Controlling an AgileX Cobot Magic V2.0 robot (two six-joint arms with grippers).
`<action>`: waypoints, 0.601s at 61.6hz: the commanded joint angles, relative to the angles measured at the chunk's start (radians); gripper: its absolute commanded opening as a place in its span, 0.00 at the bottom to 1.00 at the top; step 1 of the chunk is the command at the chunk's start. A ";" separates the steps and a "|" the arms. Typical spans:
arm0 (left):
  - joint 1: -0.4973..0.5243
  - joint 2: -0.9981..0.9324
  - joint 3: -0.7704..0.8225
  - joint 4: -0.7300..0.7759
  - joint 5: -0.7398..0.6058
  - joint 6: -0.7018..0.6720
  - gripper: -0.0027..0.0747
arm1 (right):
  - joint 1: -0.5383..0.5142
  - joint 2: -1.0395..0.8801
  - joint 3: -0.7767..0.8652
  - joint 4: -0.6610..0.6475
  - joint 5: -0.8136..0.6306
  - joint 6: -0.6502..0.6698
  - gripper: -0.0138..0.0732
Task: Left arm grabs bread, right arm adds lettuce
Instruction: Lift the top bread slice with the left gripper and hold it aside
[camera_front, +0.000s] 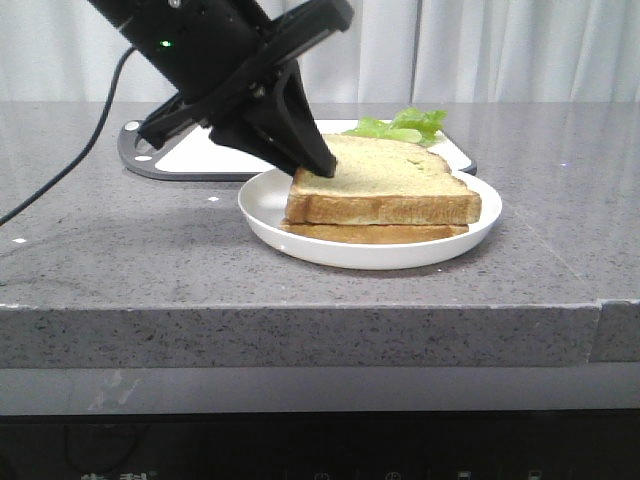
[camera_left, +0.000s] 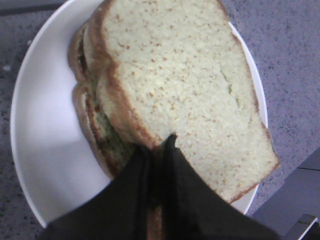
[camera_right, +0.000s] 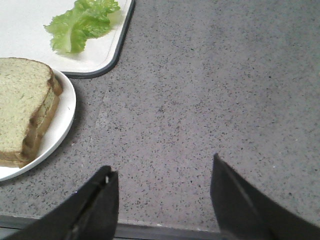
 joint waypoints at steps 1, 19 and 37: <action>-0.008 -0.102 -0.031 -0.009 -0.015 0.004 0.01 | -0.003 0.005 -0.036 0.001 -0.068 0.000 0.66; 0.014 -0.355 -0.031 0.183 0.048 -0.014 0.01 | -0.003 0.007 -0.036 0.054 -0.059 0.000 0.66; 0.142 -0.618 0.080 0.372 0.102 -0.138 0.01 | -0.003 0.095 -0.077 0.104 -0.065 0.000 0.66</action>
